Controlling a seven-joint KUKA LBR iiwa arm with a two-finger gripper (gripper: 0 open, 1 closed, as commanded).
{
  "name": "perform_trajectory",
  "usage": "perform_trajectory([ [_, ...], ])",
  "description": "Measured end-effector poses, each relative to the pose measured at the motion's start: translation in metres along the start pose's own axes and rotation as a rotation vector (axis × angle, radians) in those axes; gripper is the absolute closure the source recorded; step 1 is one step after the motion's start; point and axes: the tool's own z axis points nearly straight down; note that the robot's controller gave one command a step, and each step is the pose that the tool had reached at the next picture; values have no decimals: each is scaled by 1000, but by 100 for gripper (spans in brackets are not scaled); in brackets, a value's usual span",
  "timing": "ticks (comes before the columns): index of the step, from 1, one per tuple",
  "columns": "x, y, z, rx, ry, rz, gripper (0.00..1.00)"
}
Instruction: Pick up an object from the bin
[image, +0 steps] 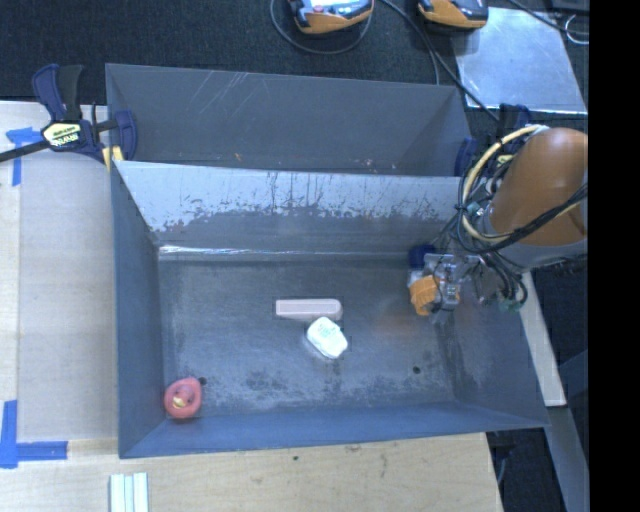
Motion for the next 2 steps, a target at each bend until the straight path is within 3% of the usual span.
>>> perform_trajectory([
  [2,1,0,-12,-1,6,0,100],
])
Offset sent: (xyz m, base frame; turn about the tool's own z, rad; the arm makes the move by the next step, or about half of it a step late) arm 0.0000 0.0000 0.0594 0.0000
